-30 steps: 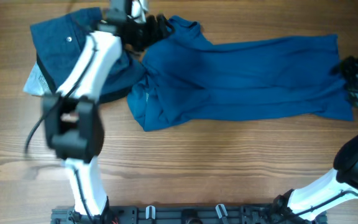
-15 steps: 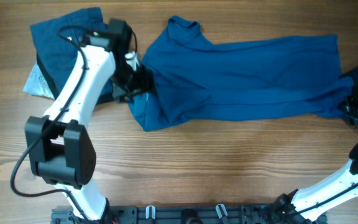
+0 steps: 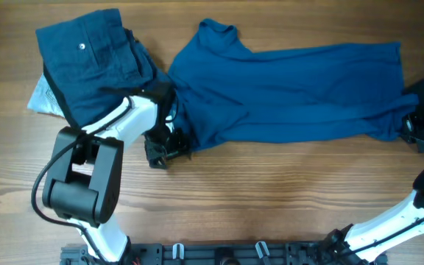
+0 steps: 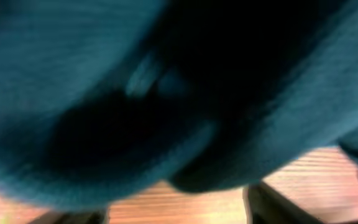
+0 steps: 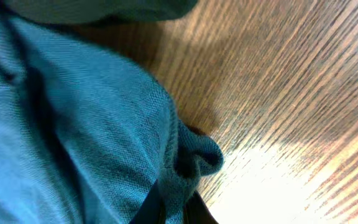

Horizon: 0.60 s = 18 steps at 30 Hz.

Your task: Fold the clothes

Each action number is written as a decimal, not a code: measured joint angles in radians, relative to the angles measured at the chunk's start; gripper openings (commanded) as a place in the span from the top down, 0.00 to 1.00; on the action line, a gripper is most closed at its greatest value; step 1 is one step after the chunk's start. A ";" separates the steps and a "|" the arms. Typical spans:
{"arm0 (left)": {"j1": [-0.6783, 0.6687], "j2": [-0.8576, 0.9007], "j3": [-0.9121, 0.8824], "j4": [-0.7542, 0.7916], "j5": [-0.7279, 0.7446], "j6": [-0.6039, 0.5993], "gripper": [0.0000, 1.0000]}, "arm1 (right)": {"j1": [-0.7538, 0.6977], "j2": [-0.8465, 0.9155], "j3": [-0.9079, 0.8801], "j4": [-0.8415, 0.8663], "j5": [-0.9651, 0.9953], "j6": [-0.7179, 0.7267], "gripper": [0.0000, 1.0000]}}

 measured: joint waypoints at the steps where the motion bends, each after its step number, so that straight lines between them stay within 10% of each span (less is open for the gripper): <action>1: 0.002 -0.013 -0.018 0.023 -0.006 -0.008 0.65 | 0.000 -0.008 0.000 0.000 0.000 0.000 0.96; 15: 0.016 -0.042 -0.039 0.134 -0.011 -0.172 0.48 | 0.000 -0.074 0.000 -0.008 0.000 0.000 0.96; 18: 0.015 -0.044 -0.039 0.140 -0.026 -0.186 0.86 | 0.000 -0.074 0.000 -0.009 0.000 0.000 0.96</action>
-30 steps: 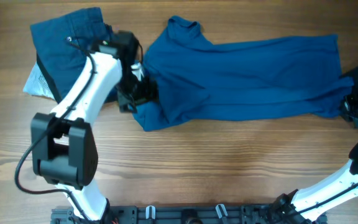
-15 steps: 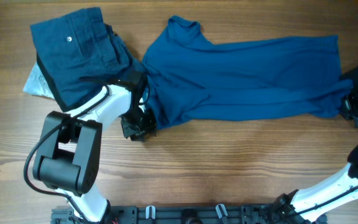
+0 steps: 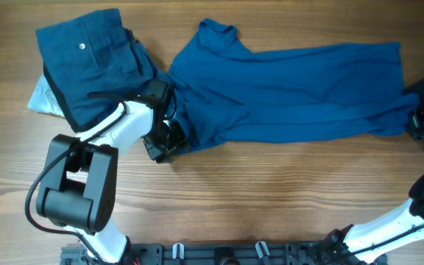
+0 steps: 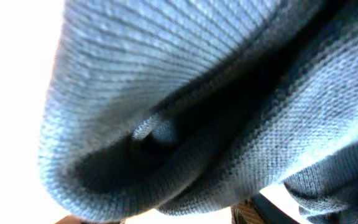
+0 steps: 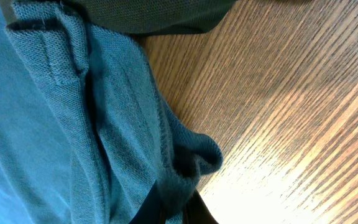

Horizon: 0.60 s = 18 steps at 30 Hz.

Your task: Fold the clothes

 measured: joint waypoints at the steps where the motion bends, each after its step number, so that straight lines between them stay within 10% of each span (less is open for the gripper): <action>1: 0.000 -0.001 0.000 0.007 -0.019 -0.002 0.96 | 0.000 0.000 0.000 0.000 0.000 0.000 0.96; 18: 0.108 -0.159 -0.032 -0.330 -0.350 -0.086 0.96 | -0.029 0.000 -0.001 -0.157 0.200 0.024 0.95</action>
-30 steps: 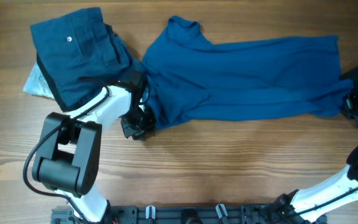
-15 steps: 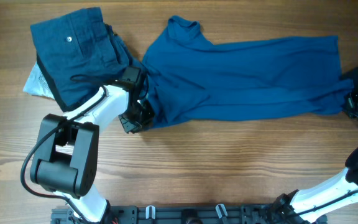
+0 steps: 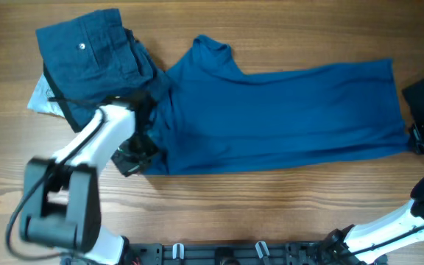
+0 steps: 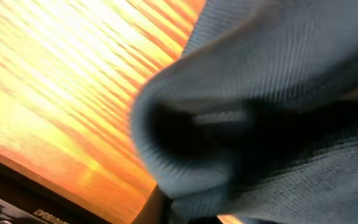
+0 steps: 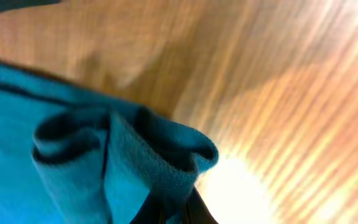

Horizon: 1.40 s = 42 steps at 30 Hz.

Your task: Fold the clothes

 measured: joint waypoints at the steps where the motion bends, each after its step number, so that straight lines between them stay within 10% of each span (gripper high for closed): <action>1: 0.016 -0.024 0.000 -0.003 -0.010 0.000 0.96 | 0.000 0.000 0.000 -0.002 0.011 0.003 0.89; 4: 0.061 -0.053 0.000 -0.007 -0.021 0.004 0.81 | 0.000 0.000 -0.001 0.001 0.043 0.002 0.53; 9: 0.096 -0.053 0.000 -0.015 -0.088 0.017 0.42 | -0.011 -0.005 -0.001 0.029 0.101 -0.001 0.44; 17: 0.096 -0.053 0.005 -0.034 -0.093 0.061 0.62 | -0.010 -0.007 -0.001 0.158 -0.175 -0.140 0.50; 25: 0.095 -0.051 0.349 -0.052 0.139 0.244 0.23 | 0.073 -0.008 0.127 0.156 -0.477 -0.268 0.35; 33: 0.050 0.019 0.501 0.360 0.450 0.276 0.24 | 0.274 -0.026 0.314 0.217 -0.449 -0.249 0.24; 42: -0.018 0.451 0.498 0.931 0.620 -0.001 0.34 | 0.292 -0.026 0.315 0.166 -0.366 -0.196 0.24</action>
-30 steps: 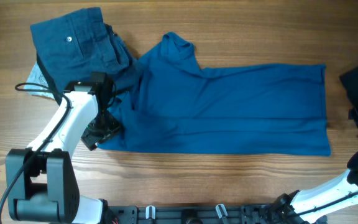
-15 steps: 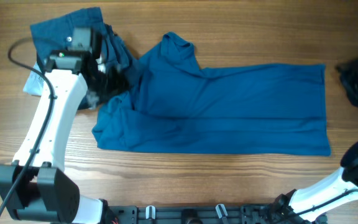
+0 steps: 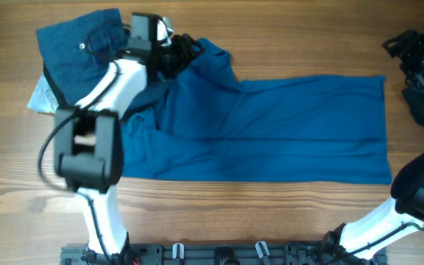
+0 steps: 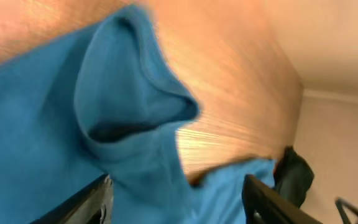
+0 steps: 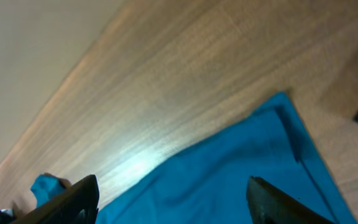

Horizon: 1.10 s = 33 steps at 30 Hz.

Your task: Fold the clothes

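The blue shirt [image 3: 271,129] lies spread flat across the middle of the table, its long near edge straight. A bunched sleeve or collar [image 3: 213,53] sticks up at its far left corner; the left wrist view shows it as a folded flap [image 4: 132,106]. My left gripper [image 3: 185,46] hovers open just beside that flap, holding nothing, with only cloth under its fingers [image 4: 98,199]. At the far right, my right gripper [image 3: 407,50] is open and raised off the table. Its wrist view looks down on the shirt's far right corner [image 5: 284,102].
Folded dark navy trousers [image 3: 87,59] lie at the far left on a pale sheet [image 3: 41,96], touching the shirt's left end. A dark garment sits at the right edge. Bare wood table [image 3: 234,221] runs along the near side.
Both grippers have let go of the shirt's near edge and opened. The left now sits by the far left flap, the right high at the far right. The shirt lies wider and flatter.
At first the shirt lay bunched toward the far side, with each gripper shut on an end of its near edge. Then it was stretched out and drawn nearer, still held. Now it lies released and flat, both arms at the far side.
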Each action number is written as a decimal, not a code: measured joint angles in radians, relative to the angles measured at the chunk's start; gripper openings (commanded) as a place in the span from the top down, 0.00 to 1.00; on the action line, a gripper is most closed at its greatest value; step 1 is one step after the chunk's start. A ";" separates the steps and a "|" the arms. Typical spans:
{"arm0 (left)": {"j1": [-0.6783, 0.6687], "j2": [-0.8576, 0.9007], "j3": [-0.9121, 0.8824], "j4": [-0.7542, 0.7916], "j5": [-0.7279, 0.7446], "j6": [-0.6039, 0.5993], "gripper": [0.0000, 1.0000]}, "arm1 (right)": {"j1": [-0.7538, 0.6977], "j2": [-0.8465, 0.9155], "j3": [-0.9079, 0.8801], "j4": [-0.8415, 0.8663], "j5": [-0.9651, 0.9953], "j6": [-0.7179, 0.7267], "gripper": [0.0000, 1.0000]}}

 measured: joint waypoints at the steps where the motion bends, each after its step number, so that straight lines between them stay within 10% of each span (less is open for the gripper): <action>1: -0.009 0.032 0.000 0.018 -0.003 -0.026 0.34 | 0.000 0.000 0.000 -0.008 0.003 0.001 0.23; 9: -0.077 0.102 0.000 0.040 -0.163 -0.123 0.45 | 0.000 0.000 0.000 -0.024 0.027 0.007 0.23; 17: -0.128 0.111 0.002 0.069 -0.298 -0.156 0.96 | 0.000 0.000 0.000 -0.046 0.058 0.007 0.23; 33: -0.109 -0.057 0.095 -0.339 -0.284 -0.050 0.96 | -0.001 0.076 0.001 0.064 0.186 -0.018 0.20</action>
